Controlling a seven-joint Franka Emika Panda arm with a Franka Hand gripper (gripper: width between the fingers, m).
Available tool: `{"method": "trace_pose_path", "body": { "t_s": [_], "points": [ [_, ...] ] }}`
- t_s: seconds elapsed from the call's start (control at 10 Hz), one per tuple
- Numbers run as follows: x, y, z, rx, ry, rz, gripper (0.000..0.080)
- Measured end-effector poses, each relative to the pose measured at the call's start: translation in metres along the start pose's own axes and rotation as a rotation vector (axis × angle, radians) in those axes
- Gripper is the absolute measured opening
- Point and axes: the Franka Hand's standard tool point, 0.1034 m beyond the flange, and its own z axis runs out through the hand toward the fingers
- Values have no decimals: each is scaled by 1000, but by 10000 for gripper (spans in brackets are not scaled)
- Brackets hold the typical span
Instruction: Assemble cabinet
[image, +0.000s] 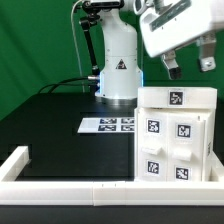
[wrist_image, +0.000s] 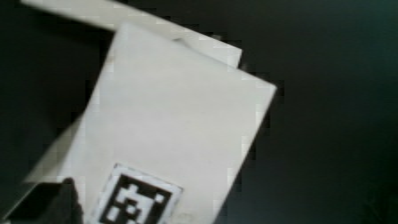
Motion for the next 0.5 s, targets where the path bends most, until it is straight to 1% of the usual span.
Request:
{"method": "trace_pose_path", "body": {
  "t_s": [0.1,0.2,0.3,0.5],
  "points": [
    [-1,-4,-2,-6,-3,-128,797],
    [-3,-6,-3,-19,10,-289,797],
    [-1,-7,-4,-10,21,-340,797],
    [0,-7,-4,-11,22,-491,797]
  ]
}}
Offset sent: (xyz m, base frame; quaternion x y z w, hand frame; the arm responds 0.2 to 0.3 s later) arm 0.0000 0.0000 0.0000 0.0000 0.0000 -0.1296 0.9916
